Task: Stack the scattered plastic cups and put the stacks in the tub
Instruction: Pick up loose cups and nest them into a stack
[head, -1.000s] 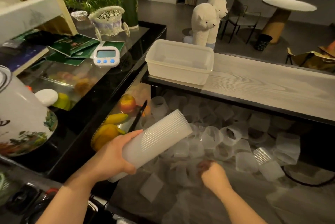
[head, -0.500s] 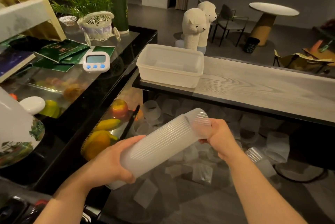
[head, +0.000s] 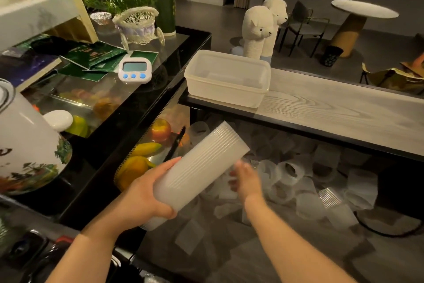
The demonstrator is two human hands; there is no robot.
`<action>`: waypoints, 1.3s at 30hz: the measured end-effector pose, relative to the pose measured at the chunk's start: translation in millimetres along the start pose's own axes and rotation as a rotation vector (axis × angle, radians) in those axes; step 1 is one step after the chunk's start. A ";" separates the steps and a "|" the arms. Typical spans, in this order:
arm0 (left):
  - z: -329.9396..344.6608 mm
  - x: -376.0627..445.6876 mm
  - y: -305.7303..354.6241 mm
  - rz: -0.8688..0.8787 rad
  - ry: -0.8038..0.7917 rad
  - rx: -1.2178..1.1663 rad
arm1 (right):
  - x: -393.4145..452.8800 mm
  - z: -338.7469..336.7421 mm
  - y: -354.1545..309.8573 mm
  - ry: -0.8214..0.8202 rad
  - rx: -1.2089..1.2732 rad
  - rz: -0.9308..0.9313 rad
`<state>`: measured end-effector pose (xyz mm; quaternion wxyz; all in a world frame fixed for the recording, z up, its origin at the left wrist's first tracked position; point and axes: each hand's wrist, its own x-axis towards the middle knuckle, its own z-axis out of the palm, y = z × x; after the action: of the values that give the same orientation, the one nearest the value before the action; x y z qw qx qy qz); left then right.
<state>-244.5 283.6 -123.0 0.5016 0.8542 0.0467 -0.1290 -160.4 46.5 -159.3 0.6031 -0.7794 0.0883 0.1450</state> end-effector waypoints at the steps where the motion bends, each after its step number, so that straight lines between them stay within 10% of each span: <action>1: 0.5 -1.3 -0.7 -0.003 0.014 -0.015 | -9.6 18.4 20.1 -0.089 -0.276 -0.066; 6: 0.9 -6.3 -4.4 -0.010 0.027 0.019 | -41.8 83.2 99.3 -0.621 -1.020 -0.048; 14: -4.2 -18.9 -17.9 -0.057 -0.006 0.095 | -9.4 8.1 76.0 -0.192 -0.144 0.186; 20: 3.1 -11.0 -10.2 -0.048 -0.054 0.093 | -16.4 -94.8 -7.7 -0.059 0.422 -0.091; 39: 21.0 5.4 24.5 -0.020 -0.222 0.083 | -30.3 -126.6 -43.0 -0.019 0.449 -0.301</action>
<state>-237.8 253.0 -113.5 0.4665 0.8542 -0.0059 -0.2294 -160.4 -65.9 -80.7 0.7764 -0.6290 -0.0040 0.0377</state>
